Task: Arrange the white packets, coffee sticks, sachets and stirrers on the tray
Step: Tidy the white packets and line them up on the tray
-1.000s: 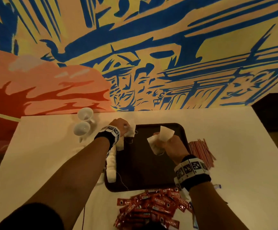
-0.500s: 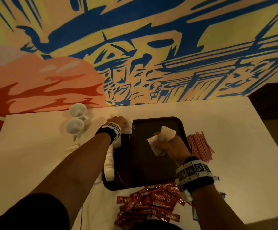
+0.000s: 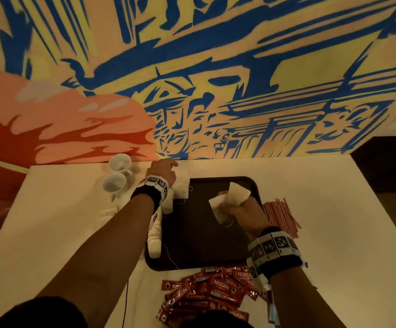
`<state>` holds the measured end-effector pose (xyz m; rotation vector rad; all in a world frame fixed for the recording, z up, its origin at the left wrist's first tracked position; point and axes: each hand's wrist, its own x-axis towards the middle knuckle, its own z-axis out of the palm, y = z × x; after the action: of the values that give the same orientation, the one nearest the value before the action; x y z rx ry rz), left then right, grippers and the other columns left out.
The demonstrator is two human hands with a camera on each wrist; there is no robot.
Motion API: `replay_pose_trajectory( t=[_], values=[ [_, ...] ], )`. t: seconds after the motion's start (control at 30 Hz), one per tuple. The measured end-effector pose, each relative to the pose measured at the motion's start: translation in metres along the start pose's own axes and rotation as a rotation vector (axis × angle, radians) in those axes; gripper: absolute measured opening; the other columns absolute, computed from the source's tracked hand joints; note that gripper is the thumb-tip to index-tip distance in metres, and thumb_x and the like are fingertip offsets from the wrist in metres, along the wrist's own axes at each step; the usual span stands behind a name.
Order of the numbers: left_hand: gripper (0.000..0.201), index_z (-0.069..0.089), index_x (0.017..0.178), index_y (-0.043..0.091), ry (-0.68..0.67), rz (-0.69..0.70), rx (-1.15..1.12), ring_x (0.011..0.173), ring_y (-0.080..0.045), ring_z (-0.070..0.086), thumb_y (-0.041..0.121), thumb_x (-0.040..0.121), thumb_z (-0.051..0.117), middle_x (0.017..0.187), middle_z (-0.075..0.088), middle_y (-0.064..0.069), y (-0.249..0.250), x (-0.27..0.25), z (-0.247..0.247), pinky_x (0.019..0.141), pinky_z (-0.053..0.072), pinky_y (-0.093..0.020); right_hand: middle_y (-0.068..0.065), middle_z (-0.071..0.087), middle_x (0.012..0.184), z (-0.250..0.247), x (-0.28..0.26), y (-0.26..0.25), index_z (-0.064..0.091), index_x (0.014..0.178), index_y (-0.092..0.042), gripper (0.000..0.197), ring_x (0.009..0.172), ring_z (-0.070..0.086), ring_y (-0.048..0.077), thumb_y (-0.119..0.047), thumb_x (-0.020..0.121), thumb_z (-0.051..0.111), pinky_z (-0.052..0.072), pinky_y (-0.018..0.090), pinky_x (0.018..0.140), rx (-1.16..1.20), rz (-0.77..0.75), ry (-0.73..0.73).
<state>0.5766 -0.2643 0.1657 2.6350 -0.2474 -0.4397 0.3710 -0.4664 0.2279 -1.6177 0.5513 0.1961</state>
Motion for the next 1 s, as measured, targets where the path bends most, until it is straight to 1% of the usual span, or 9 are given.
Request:
replay_pose_trajectory(
  t=[0.07,0.17,0.27,0.37,0.53,0.67,0.77,0.87,1.0],
  values=[
    [0.029,0.065,0.115,0.031,0.083,-0.023,-0.12,0.116,-0.02,0.056,0.016,0.09,0.061,0.119,0.066,0.005,0.006,-0.017,-0.009,0.102,0.047,-0.038,0.005,0.067,0.113,-0.002,-0.004,-0.005,0.067,0.111,-0.022,0.026,0.107,0.066,0.023,-0.005,0.092,0.07,0.061,0.041,0.083,0.032,-0.012,-0.027],
    [0.021,0.068,0.11,0.023,0.199,0.005,-0.27,0.1,-0.013,0.056,0.015,0.091,0.065,0.11,0.066,0.003,0.019,-0.049,-0.019,0.087,0.041,-0.025,0.008,0.068,0.111,-0.006,-0.011,-0.012,0.068,0.113,-0.02,0.026,0.105,0.068,0.027,-0.004,0.092,0.069,0.062,0.049,0.084,0.089,-0.019,-0.067],
    [0.021,0.07,0.11,0.021,0.243,0.007,-0.429,0.099,-0.013,0.06,0.017,0.09,0.066,0.108,0.067,0.003,0.037,-0.086,-0.03,0.089,0.047,-0.028,0.01,0.068,0.116,-0.012,-0.018,-0.015,0.069,0.114,-0.019,0.024,0.108,0.067,0.031,-0.005,0.094,0.068,0.06,0.057,0.087,0.149,-0.007,-0.09],
    [0.019,0.072,0.108,0.023,0.236,0.024,-0.575,0.099,-0.012,0.065,0.019,0.09,0.067,0.105,0.07,0.004,0.055,-0.121,-0.035,0.093,0.05,-0.032,0.01,0.073,0.116,-0.021,-0.026,-0.016,0.067,0.118,-0.016,0.029,0.112,0.069,0.031,-0.007,0.091,0.073,0.056,0.058,0.095,0.186,-0.026,-0.083],
    [0.014,0.072,0.106,0.024,0.166,0.083,-0.777,0.087,-0.012,0.067,0.027,0.096,0.064,0.098,0.073,0.006,0.091,-0.188,-0.035,0.073,0.052,-0.026,0.005,0.078,0.111,-0.038,-0.044,-0.029,0.069,0.118,-0.011,0.031,0.11,0.072,0.025,-0.008,0.089,0.077,0.056,0.049,0.098,0.221,-0.089,-0.122],
    [0.014,0.071,0.106,0.026,0.099,0.099,-0.824,0.088,-0.013,0.067,0.031,0.098,0.061,0.099,0.074,0.004,0.118,-0.224,-0.031,0.075,0.055,-0.028,0.008,0.077,0.112,-0.047,-0.054,-0.035,0.064,0.124,-0.004,0.06,0.108,0.073,0.024,-0.026,0.074,0.089,0.056,0.05,0.1,0.239,-0.101,-0.114],
    [0.014,0.069,0.104,0.031,0.049,0.116,-0.804,0.085,-0.009,0.067,0.039,0.095,0.064,0.096,0.072,0.008,0.134,-0.247,-0.024,0.074,0.055,-0.027,0.008,0.078,0.108,-0.05,-0.065,-0.037,0.07,0.117,-0.004,0.032,0.108,0.072,0.025,-0.016,0.089,0.078,0.053,0.051,0.102,0.189,-0.152,-0.137],
    [0.013,0.065,0.101,0.031,0.017,0.121,-0.809,0.09,-0.011,0.07,0.039,0.092,0.069,0.095,0.073,0.007,0.146,-0.267,-0.014,0.074,0.056,-0.026,0.009,0.079,0.101,-0.051,-0.079,-0.037,0.073,0.108,-0.004,0.018,0.104,0.074,0.025,-0.012,0.093,0.073,0.055,0.05,0.101,0.148,-0.192,-0.181],
    [0.012,0.069,0.102,0.026,0.072,0.091,-0.793,0.091,-0.012,0.07,0.027,0.091,0.072,0.091,0.075,0.01,0.148,-0.29,-0.003,0.077,0.057,-0.034,0.009,0.079,0.103,-0.051,-0.098,-0.036,0.071,0.112,-0.005,0.021,0.101,0.075,0.026,-0.011,0.093,0.074,0.057,0.053,0.096,0.162,-0.195,-0.251]
  ],
)
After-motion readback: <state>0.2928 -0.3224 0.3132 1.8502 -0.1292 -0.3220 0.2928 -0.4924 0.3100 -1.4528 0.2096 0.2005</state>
